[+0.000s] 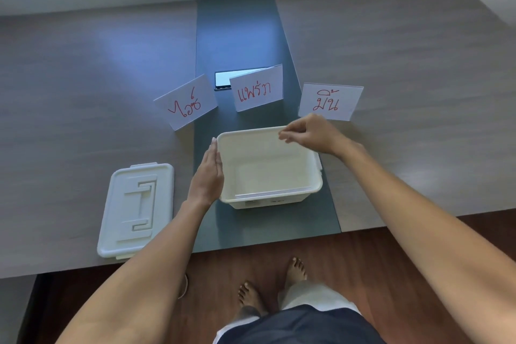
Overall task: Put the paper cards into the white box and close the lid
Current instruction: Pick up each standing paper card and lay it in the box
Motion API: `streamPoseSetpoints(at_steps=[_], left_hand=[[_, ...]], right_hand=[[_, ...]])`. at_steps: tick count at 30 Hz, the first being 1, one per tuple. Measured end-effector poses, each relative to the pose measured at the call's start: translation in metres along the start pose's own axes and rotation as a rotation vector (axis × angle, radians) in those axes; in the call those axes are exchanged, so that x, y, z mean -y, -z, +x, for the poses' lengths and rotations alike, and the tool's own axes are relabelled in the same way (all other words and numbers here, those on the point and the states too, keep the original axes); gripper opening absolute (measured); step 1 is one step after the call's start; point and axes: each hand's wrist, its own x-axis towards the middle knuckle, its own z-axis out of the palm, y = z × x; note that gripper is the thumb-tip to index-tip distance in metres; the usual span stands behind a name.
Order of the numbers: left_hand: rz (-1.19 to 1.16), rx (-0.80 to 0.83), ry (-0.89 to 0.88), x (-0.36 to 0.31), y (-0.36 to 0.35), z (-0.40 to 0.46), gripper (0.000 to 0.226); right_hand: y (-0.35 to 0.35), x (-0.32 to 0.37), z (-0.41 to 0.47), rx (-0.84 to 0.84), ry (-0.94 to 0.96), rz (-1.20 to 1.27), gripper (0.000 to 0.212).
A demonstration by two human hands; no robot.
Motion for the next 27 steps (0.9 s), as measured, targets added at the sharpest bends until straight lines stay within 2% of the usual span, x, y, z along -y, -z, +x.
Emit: streamPoseSetpoints(at_steps=[3,6,13,16,20,22,27], left_hand=[[0.010,-0.002,0.011,0.000,-0.001,0.000,0.053],[0.019,-0.007,0.018,-0.002,-0.002,0.001,0.052],[0.051,-0.008,0.026,-0.007,-0.004,0.002,0.051],[0.046,0.000,0.026,-0.007,-0.005,0.004,0.051],[0.028,0.012,0.023,-0.010,-0.008,0.006,0.051],[0.032,0.011,0.027,-0.012,-0.009,0.007,0.051],[0.044,0.008,0.033,-0.015,-0.011,0.008,0.051]], right_hand=[[0.022,-0.008,0.021,-0.148,-0.005,0.038,0.027],[0.040,-0.024,0.042,-0.227,-0.088,0.054,0.028],[0.071,-0.080,0.089,-0.413,-0.247,-0.080,0.032],[0.084,-0.105,0.102,-0.399,-0.306,-0.228,0.042],[0.097,-0.138,0.108,-0.267,-0.399,-0.407,0.053],[0.100,-0.151,0.107,-0.214,-0.391,-0.514,0.049],[0.099,-0.160,0.106,-0.262,-0.252,-0.576,0.026]])
